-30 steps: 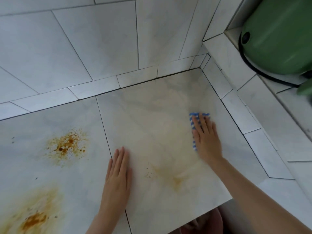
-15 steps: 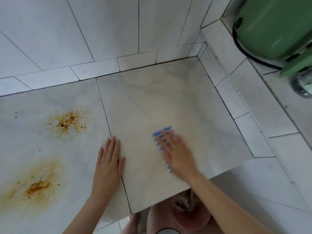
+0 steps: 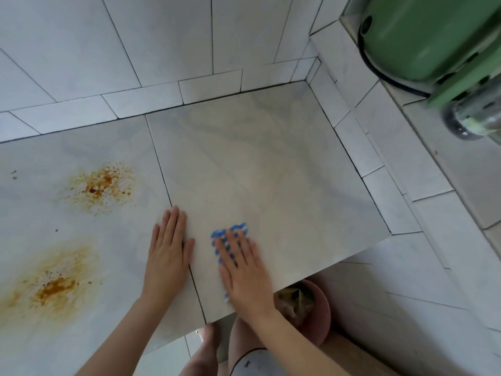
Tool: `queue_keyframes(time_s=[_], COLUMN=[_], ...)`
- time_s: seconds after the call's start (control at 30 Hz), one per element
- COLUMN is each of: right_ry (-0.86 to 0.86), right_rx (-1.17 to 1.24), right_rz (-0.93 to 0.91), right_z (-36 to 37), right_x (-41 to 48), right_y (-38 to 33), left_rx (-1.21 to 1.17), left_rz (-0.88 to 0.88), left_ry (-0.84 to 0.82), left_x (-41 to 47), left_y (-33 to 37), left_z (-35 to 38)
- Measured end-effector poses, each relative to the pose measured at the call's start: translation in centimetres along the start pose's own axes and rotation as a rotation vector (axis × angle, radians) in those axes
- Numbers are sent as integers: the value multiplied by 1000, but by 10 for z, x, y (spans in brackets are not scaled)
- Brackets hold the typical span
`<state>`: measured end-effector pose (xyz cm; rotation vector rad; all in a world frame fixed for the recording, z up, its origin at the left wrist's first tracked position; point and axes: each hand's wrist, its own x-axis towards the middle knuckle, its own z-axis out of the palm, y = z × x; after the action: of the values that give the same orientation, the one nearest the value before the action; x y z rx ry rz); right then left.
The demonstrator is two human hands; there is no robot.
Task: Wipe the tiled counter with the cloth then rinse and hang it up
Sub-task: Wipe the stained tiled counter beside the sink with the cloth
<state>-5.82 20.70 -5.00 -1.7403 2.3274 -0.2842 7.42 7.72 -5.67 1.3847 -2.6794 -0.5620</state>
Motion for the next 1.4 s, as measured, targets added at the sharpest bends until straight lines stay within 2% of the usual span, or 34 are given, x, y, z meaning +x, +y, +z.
queue_keyframes(time_s=[0.07, 0.13, 0.33, 0.4, 0.47, 0.53, 0.63, 0.77, 0.83, 0.9, 0.97, 1.2, 1.33, 1.4], right_ry=[-54, -96, -26, -47, -26, 22, 93, 55, 10, -17, -52, 2, 38, 43], right_rx=[-36, -53, -239, -296, -284, -205, -127, -21, -56, -54, -35, -209, -158, -141], right_rz=[-99, -108, 370, 501, 622, 654, 452, 184, 66, 10, 64, 473, 661, 602], right_z=[-2, -9, -44, -49, -45, -38, -23, -3, 3, 0, -11, -53, -54, -50], right_x=[-1, 2, -11, -19, -19, -16, -22, -35, -40, -37, -30, 20, 63, 81], right_y=[7, 38, 192, 217, 206, 167, 94, 10, -4, 13, 47, 189, 188, 162], left_rx=[-5, -12, -15, -14, -5, 1, 0, -4, -3, -4, -9, -15, -37, -47], left_rz=[-3, -14, -9, -11, -5, -6, -5, -12, -12, -11, -12, -6, -4, 1], left_ry=[-9, -8, 1, 7, 5, 5, 7, 13, 14, 14, 11, 2, 17, 13], left_x=[0, 0, -1, -1, -1, -1, 0, 1, 1, 1, 0, 1, 1, 2], left_y=[1, 1, 2, 2, 2, 2, 2, 2, 1, 0, 0, 0, -1, -2], left_z=[-1, -1, 2, 3, 3, 3, 3, 3, 3, 3, 2, 0, 0, 0])
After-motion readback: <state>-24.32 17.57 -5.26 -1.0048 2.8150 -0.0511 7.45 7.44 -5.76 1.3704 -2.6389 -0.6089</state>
